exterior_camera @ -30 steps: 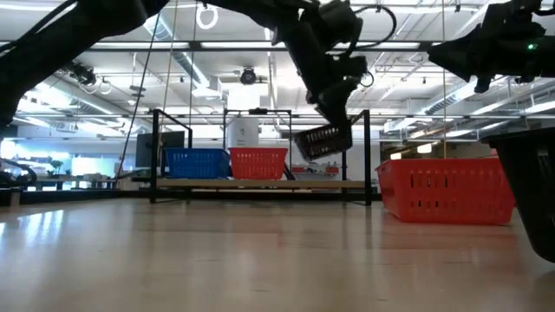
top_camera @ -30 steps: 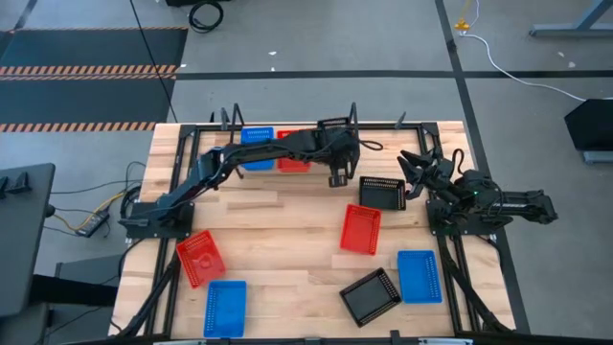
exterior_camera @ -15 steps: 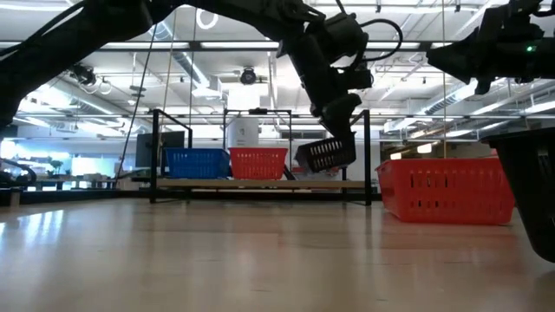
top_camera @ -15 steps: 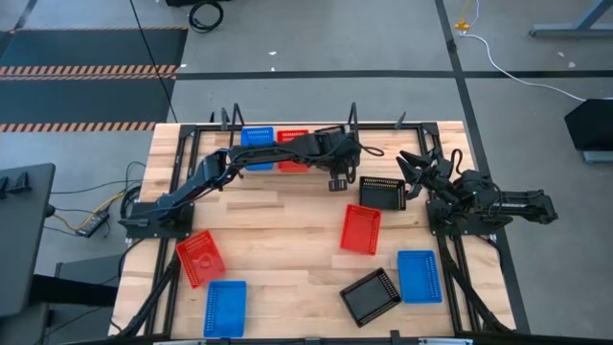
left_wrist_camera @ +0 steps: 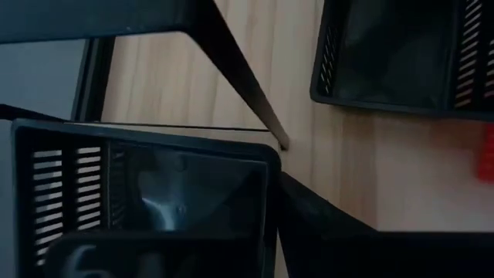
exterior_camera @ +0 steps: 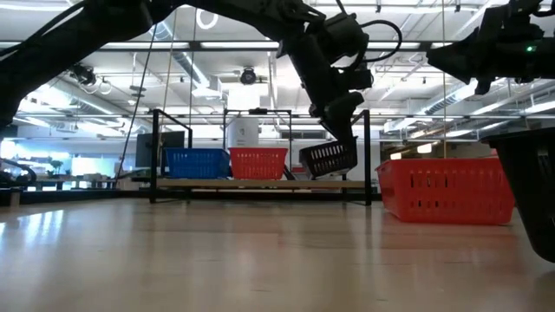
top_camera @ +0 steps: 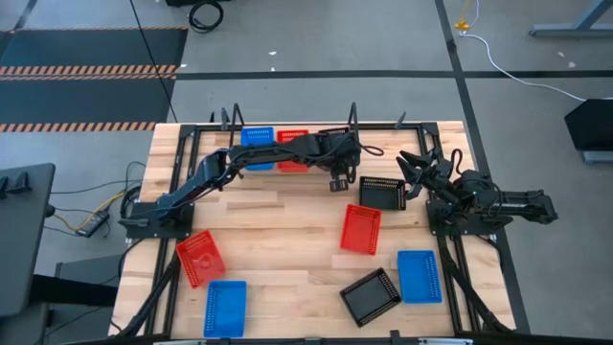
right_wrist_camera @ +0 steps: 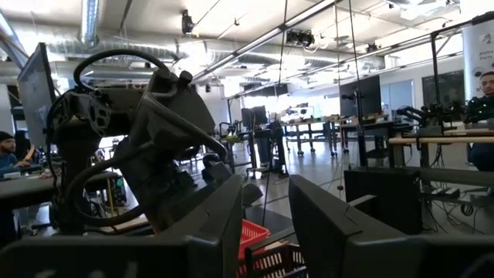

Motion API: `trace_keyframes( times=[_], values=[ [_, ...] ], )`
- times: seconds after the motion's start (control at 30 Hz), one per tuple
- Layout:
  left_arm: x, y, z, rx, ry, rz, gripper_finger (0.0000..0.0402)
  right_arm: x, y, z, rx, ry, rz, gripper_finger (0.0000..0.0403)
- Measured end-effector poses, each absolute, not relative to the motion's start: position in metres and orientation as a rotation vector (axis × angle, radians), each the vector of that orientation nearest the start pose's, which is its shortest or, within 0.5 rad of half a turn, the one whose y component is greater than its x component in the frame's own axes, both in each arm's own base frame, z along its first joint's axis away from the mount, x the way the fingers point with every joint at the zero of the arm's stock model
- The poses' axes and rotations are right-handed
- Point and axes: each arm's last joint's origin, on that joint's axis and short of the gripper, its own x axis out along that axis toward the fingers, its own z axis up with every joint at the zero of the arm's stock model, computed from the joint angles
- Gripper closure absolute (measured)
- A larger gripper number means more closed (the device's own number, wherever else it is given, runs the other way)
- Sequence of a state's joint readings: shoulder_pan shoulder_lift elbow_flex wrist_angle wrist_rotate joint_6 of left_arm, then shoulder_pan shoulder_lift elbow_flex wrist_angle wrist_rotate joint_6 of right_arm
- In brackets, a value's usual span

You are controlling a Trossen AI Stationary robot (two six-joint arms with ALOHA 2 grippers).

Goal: Stack baskets on shelf by color
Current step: Put the left black basket on the shelf

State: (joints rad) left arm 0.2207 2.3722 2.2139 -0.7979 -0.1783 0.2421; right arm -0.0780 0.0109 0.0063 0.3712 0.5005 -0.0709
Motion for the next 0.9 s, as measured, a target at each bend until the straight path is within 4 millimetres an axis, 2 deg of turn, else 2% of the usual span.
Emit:
trace_keyframes(
  times=[0.3,0.6,0.9],
  values=[
    [0.502,0.123,0.229,0.165,0.997,0.275,0.0336,0.087,-0.021,0.199,0.010,-0.343,-0.584,0.0289],
    [0.501,0.121,0.229,0.156,1.004,0.283,0.0346,0.087,-0.021,0.199,0.010,-0.343,-0.584,0.0289],
    [0.490,0.119,0.247,0.235,1.102,0.243,0.0323,0.087,-0.021,0.198,0.006,-0.334,-0.584,0.0289]
  ],
)
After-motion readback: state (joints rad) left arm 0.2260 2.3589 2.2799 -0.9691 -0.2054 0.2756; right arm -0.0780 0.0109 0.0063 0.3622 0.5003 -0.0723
